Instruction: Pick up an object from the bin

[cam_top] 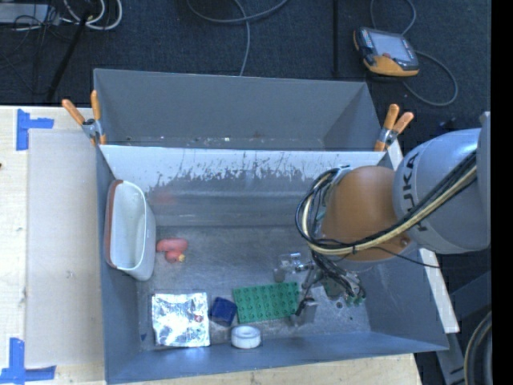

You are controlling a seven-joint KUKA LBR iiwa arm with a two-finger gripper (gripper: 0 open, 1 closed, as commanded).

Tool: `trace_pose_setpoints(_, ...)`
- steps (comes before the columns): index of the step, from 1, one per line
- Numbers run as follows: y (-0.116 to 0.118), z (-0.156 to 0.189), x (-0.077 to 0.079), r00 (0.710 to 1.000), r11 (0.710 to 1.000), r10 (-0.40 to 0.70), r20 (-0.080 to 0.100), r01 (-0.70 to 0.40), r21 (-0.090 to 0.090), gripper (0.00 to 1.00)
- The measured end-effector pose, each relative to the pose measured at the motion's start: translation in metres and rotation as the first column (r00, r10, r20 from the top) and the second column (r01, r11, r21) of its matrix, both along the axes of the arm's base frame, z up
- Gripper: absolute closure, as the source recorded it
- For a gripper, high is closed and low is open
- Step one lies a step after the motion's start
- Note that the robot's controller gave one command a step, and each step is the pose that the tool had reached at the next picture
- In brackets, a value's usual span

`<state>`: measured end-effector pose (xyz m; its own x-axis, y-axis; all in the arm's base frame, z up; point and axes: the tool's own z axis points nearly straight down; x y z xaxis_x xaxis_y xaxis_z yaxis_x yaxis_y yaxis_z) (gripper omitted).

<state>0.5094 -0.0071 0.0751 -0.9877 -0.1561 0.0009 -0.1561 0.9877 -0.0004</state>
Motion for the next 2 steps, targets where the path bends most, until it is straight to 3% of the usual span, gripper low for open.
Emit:
trace_pose_setpoints(1,0.016,0.111,0.011,0.999,0.999,0.032,0.009,-0.032,0.001,1.00)
trace_pose_setpoints(2,0.017,0.320,0.049,0.999,0.999,0.040,0.012,-0.040,0.000,1.00)
